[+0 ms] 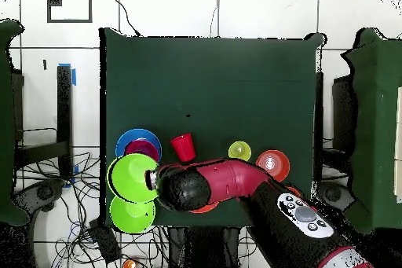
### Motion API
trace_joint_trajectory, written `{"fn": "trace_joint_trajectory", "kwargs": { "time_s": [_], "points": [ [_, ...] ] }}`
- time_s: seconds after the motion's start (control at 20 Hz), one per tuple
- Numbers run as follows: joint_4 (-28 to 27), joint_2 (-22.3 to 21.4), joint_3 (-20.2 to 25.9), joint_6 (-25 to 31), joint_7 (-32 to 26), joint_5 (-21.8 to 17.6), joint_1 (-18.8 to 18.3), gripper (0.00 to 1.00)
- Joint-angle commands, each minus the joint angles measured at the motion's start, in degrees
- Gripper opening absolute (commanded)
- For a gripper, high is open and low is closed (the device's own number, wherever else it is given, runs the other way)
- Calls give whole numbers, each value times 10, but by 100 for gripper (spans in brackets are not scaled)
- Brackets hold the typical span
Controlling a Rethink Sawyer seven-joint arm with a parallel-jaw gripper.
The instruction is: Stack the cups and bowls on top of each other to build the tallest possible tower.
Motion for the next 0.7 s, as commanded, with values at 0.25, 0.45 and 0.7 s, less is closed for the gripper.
{"fn": "trace_joint_trajectory", "kwargs": {
  "time_s": [0.25,0.45,0.7],
  "points": [
    [7,-39,17,70,36,41,31,0],
    [-3,-42,11,81,30,47,37,0],
    [-8,-38,-1,76,30,44,40,0]
  ]
}}
